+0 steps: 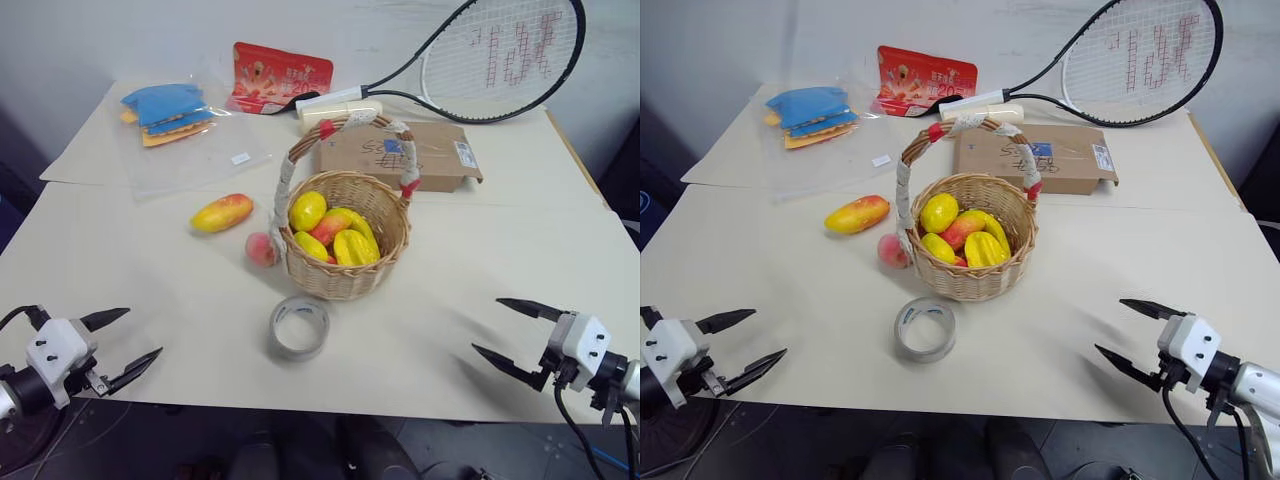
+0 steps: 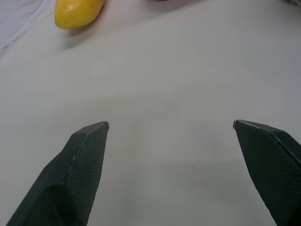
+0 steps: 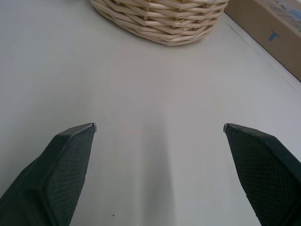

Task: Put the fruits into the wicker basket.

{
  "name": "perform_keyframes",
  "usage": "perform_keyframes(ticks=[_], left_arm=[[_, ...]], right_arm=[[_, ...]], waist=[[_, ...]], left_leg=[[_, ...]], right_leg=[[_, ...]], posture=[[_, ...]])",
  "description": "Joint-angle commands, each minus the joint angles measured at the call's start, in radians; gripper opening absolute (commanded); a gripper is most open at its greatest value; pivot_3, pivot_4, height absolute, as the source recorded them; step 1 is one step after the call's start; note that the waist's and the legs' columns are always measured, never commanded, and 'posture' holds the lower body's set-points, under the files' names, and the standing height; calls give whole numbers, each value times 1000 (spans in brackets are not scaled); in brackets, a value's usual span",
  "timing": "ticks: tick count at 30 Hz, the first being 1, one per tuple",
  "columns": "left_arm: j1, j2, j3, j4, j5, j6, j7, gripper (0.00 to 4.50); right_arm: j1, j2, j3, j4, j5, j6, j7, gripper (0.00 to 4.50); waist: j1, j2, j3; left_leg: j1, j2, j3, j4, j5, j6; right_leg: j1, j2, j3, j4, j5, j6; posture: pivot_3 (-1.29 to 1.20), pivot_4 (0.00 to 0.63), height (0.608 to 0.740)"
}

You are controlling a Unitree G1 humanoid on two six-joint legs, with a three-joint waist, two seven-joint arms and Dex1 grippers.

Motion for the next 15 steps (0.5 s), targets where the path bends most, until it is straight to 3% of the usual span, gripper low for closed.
perform_keyframes(ticks=[1,10,15], left_arm=[[-10,17,-1,-7,-4,-14,-20,4460],[-31,74,-2,-30,-129,123,-142,4460],[-97,167,-9,-94,-223,259,-202,4460]], right_arm=[[-7,2,12,-46,49,80,-4,4489],[-46,-14,51,-100,85,39,128,4489],[4,-58,41,-190,195,185,193,4489]], waist=[[0,0,0],[1,0,0],[10,0,0]], left_leg=[[0,0,0,0,0,0],[0,0,-1,0,0,0],[0,0,-2,1,0,0]], right_leg=[[0,0,0,0,0,0],[0,0,-1,1,0,0],[0,-1,-2,2,0,0]], posture=[[0,150,740],[0,150,740],[0,150,740]])
